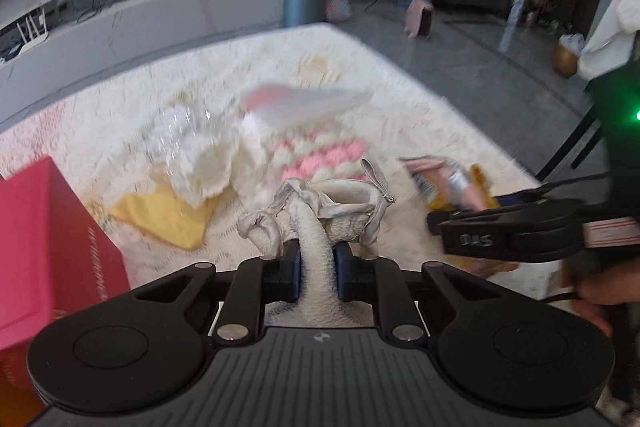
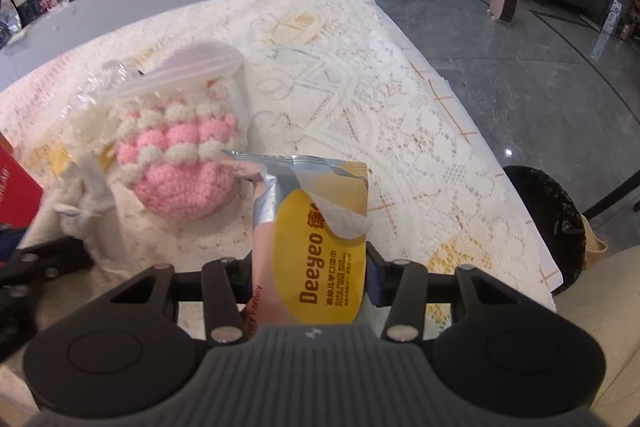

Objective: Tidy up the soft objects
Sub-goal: 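Carry the cream bag and snack bag over the white box and open both grippers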

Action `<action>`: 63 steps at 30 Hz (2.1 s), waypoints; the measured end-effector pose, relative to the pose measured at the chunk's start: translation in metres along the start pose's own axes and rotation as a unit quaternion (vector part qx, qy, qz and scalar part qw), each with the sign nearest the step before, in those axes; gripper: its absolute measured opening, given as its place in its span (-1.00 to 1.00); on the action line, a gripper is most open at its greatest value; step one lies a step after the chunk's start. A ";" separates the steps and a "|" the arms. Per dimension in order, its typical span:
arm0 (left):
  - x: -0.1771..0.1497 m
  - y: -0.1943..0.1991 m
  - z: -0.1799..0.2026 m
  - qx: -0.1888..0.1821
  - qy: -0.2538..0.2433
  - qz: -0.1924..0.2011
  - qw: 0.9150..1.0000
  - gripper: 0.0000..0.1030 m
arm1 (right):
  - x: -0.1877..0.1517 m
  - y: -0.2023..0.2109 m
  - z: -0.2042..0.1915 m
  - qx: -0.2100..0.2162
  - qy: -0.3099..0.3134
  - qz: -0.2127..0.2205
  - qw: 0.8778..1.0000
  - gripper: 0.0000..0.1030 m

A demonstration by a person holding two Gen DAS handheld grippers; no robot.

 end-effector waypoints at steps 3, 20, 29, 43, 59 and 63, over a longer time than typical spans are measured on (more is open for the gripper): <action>0.008 0.025 -0.001 -0.006 0.001 0.026 1.000 -0.64 | 0.001 0.013 -0.001 0.020 -0.002 0.017 1.000 -0.09; 0.022 0.189 -0.092 0.065 0.037 0.176 0.981 -0.63 | 0.038 0.206 -0.035 0.155 -0.048 0.264 0.951 -0.09; -0.054 0.247 -0.206 0.086 0.213 0.209 0.950 -0.63 | 0.011 0.268 -0.182 0.241 0.090 0.287 0.923 -0.09; -0.140 0.212 -0.275 0.184 0.287 0.124 0.932 -0.62 | -0.070 0.150 -0.369 0.251 0.235 0.102 0.933 -0.09; -0.149 0.240 -0.264 0.270 0.275 0.174 0.906 0.79 | -0.077 0.126 -0.397 0.238 0.253 0.088 0.934 0.09; -0.158 0.246 -0.276 0.274 0.309 0.174 0.894 0.79 | -0.072 0.142 -0.394 0.254 0.240 0.111 0.931 0.48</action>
Point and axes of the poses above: each gripper's, at about its wrist camera, not at the fingertips, and y roughly against the way its jaws point, z to its right, x to its top, the point moved 5 cm from there along -y, roughly the way its jaws point, and after that the axes turned 8 degrees about -y, right-handed, at the moved point
